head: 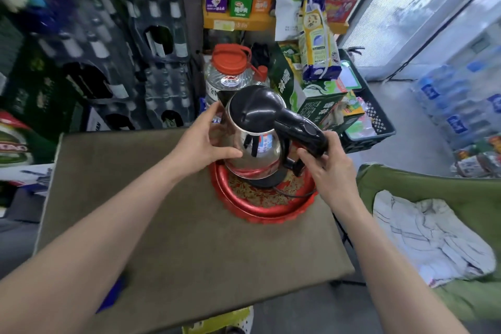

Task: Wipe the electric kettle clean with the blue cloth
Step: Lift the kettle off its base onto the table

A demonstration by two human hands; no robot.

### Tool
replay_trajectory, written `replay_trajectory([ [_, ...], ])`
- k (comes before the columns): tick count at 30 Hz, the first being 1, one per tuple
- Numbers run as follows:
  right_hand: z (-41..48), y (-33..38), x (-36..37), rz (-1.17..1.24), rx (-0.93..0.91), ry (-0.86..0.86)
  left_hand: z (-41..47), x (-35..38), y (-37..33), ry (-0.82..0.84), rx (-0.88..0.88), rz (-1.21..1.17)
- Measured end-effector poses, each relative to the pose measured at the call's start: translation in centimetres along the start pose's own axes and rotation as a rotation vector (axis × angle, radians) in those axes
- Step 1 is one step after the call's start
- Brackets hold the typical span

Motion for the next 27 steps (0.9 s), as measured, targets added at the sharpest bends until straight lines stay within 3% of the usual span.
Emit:
replay_trajectory([
  [12,-11.5,12.2,14.0,0.24,0.155,-0.138,-10.2,-16.3,3.7,0.119,0.042,0.208],
  [21,-15.5,13.8,19.5,0.248,0.218,-0.104,-14.1,-19.4,10.6,0.117,-0.083,0.149],
  [27,-17.4,13.6,22.7,0.256,0.339,-0.167,-13.6,-20.1,14.5,0.239,-0.148,0.101],
])
Point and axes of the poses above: each hand's wrist, its own z-axis towards the middle knuckle, its own x-axis out of the palm, y = z × x, the point moved 9 cm from there along z, towards the middle knuckle, and after that the axes turned 6 degrees about -x, right-handed, at the moved point
